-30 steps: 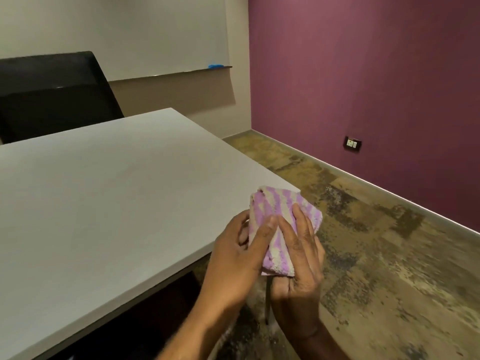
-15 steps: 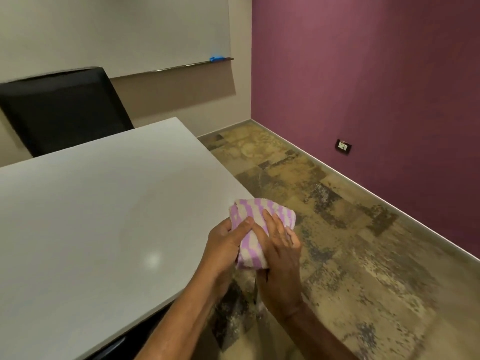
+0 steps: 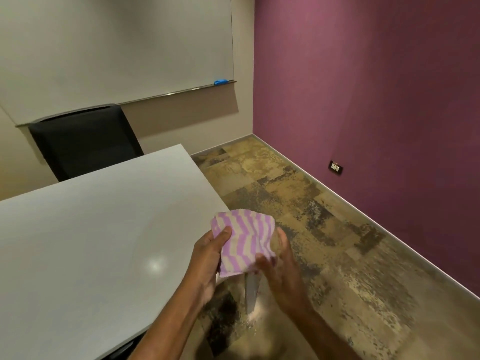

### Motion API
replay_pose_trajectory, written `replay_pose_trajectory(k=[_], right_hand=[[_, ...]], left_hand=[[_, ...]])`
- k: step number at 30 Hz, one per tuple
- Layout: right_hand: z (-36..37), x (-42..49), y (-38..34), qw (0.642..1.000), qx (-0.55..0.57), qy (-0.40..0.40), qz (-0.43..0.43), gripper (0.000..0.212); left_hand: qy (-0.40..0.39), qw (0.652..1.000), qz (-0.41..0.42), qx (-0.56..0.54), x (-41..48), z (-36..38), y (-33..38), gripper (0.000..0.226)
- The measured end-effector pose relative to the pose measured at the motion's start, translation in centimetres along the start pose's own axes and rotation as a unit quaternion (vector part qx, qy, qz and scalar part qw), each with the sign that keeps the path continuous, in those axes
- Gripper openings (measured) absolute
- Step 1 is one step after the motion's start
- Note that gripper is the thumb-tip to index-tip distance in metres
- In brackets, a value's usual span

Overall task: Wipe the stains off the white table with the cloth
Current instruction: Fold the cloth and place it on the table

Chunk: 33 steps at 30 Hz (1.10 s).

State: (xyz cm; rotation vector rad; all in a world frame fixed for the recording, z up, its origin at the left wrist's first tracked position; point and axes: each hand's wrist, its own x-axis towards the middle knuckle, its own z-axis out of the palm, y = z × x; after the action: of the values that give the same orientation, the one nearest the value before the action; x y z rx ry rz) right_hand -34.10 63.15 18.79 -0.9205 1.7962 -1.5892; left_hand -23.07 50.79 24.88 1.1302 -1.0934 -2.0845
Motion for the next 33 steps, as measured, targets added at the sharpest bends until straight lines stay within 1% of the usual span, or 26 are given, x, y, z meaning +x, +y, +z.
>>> replay_pose_trajectory(k=[2,3,4,6,7,8,11,14,17,20,21,24,25,26,29,30,32,33], right_hand=[[-0.5,1.2,-0.3,0.997,0.053,0.028,0.051,0.09],[-1.0,2.2,-0.7,0.991,0.088,0.035,0.093,0.083],[-1.4,3.1,-1.5,0.984,0.113,0.032,0.131,0.072],[-1.8,4.9,-2.0,0.973,0.127,0.024,0.189,0.051],[-1.7,5.9,-2.2,0.969,0.142,0.01,0.204,0.048],[-1.5,6.8,-2.3,0.961,0.167,-0.009,0.221,0.05],[-0.9,9.4,-1.9,0.932,0.256,-0.044,0.253,0.068],[-0.7,12.2,-1.2,0.924,0.285,-0.069,0.247,0.067],[0.1,15.1,-1.0,0.92,0.286,-0.096,0.249,0.073],[0.8,17.6,-1.1,0.91,0.284,-0.128,0.275,0.082],[1.0,18.4,-0.9,0.905,0.285,-0.138,0.282,0.08],[1.7,20.5,-0.7,0.895,0.289,-0.166,0.297,0.061],[1.9,21.2,-0.9,0.892,0.288,-0.176,0.3,0.058],[2.1,21.9,-1.0,0.888,0.289,-0.186,0.305,0.06],[2.1,24.3,-0.7,0.873,0.285,-0.225,0.325,0.09],[1.9,25.1,-0.7,0.867,0.28,-0.243,0.335,0.087],[1.5,27.1,-0.6,0.856,0.257,-0.278,0.353,0.066],[1.2,28.2,-0.5,0.857,0.232,-0.293,0.354,0.062]], left_hand=[[-0.004,1.0,0.009,-0.017,-0.2,0.9,1.1,0.033],[-0.007,1.0,0.009,-0.026,-0.2,1.4,1.6,0.032],[-0.011,0.999,0.007,-0.038,-0.2,1.8,2.0,0.031],[-0.022,0.998,0.002,-0.06,-0.1,2.4,2.8,0.029],[-0.026,0.997,-0.001,-0.068,0.2,2.5,3.0,0.029],[-0.028,0.997,-0.004,-0.071,0.5,2.5,3.3,0.03],[-0.018,0.997,-0.008,-0.078,2.0,2.0,4.1,0.031],[-0.018,0.995,-0.023,-0.098,3.6,1.3,5.0,0.033],[-0.025,0.994,-0.036,-0.104,5.4,0.2,5.9,0.039],[-0.032,0.995,-0.043,-0.09,7.0,-0.7,6.7,0.042],[-0.031,0.995,-0.042,-0.083,7.5,-0.9,7.0,0.042],[-0.018,0.996,-0.038,-0.074,8.7,-1.2,7.8,0.04],[-0.013,0.996,-0.037,-0.075,9.1,-1.3,8.0,0.04],[-0.006,0.997,-0.036,-0.075,9.5,-1.4,8.1,0.04],[0.022,0.996,-0.031,-0.079,10.8,-1.5,8.3,0.042],[0.036,0.996,-0.027,-0.077,11.3,-1.3,8.4,0.042],[0.066,0.995,-0.019,-0.079,12.1,-0.8,8.4,0.04],[0.08,0.993,-0.013,-0.081,12.5,-0.4,8.3,0.04]])
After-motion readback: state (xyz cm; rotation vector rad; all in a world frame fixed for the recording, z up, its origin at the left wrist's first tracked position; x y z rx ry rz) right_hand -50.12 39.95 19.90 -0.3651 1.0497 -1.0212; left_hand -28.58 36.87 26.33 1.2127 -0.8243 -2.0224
